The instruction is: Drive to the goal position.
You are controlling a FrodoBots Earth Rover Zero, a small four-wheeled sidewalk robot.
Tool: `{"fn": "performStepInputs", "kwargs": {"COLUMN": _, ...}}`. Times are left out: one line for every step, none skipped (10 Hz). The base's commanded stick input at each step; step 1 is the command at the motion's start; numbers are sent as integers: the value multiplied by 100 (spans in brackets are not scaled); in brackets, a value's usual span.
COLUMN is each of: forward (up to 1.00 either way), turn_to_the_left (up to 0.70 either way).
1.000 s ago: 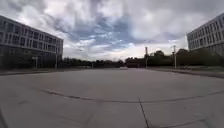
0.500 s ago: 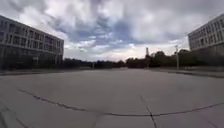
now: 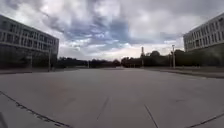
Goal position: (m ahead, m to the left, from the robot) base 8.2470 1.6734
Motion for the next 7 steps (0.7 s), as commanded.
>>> {"fn": "performStepInputs", "kwargs": {"forward": 100, "turn_to_the_left": 0}}
{"fn": "performStepInputs", "kwargs": {"forward": 100, "turn_to_the_left": 0}}
{"fn": "performStepInputs", "kwargs": {"forward": 100, "turn_to_the_left": 0}}
{"fn": "performStepInputs", "kwargs": {"forward": 100, "turn_to_the_left": 0}}
{"fn": "performStepInputs", "kwargs": {"forward": 100, "turn_to_the_left": 0}}
{"fn": "performStepInputs", "kwargs": {"forward": 100, "turn_to_the_left": 0}}
{"fn": "performStepInputs", "kwargs": {"forward": 100, "turn_to_the_left": 0}}
